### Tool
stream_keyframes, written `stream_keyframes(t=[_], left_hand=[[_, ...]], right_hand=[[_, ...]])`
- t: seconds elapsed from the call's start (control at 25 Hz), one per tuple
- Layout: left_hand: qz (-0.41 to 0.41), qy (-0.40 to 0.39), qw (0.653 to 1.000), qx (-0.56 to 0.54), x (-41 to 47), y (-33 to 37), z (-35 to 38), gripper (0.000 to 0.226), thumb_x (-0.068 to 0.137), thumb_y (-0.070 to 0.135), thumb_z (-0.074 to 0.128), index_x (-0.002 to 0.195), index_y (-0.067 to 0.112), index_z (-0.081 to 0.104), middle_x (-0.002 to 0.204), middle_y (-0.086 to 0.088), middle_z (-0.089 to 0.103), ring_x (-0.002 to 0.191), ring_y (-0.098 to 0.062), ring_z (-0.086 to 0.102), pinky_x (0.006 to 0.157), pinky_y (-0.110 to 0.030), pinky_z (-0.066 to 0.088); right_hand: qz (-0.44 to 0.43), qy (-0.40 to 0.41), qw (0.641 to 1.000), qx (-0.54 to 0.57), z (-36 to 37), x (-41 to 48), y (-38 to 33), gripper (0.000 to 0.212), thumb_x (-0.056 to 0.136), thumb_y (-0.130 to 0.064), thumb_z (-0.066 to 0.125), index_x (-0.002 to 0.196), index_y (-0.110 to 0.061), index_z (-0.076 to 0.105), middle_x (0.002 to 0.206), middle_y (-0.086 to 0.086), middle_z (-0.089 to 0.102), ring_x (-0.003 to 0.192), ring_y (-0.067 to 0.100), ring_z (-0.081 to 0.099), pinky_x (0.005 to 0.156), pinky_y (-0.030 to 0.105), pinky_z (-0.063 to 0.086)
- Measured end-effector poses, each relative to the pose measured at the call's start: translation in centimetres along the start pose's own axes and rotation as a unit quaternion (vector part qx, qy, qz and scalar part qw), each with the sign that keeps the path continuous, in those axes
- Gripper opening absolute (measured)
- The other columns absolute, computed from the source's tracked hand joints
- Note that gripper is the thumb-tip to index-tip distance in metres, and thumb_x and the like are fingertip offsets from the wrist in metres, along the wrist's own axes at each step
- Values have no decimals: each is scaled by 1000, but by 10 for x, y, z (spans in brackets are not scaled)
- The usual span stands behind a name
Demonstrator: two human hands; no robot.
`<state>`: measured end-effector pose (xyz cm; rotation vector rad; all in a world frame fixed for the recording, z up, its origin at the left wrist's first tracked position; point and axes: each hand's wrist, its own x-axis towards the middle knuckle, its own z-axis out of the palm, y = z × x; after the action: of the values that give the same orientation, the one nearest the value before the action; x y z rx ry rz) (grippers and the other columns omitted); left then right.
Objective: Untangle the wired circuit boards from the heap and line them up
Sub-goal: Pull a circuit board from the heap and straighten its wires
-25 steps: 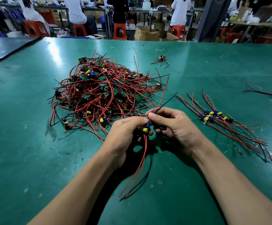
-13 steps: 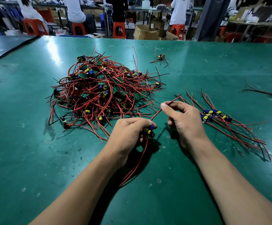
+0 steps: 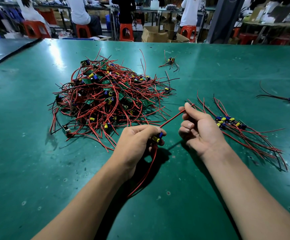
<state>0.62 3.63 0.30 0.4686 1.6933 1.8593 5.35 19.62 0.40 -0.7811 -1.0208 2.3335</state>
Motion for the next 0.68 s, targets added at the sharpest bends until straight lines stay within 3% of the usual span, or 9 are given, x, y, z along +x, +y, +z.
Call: stream_keyframes(t=[0.24,0.44,0.68], left_hand=[[-10,-24,1000,7,0,-1,-2,23,89,14,61,72,12,76,67,-7,68,67,-16,58,55,-20,39],[-11,-40,999,9,3,-2,-7,28,90,10,59,68,13,77,72,-5,70,66,-13,64,59,-25,39],[-20,-48,999,5,4,-3,-8,28,91,11,59,70,11,77,71,-8,70,70,-17,59,53,-19,38]], right_hand=[[73,-33,992,100,-3,0,-8,32,97,-19,56,69,-4,60,60,-1,40,30,3,29,32,15,25],[23,-8,1000,-16,-5,-3,-8,33,94,-25,62,65,-8,66,57,-3,45,36,5,29,36,16,22],[33,-19,999,-1,-6,-1,-7,29,93,-28,64,71,-8,64,59,-3,44,37,5,30,35,15,24]])
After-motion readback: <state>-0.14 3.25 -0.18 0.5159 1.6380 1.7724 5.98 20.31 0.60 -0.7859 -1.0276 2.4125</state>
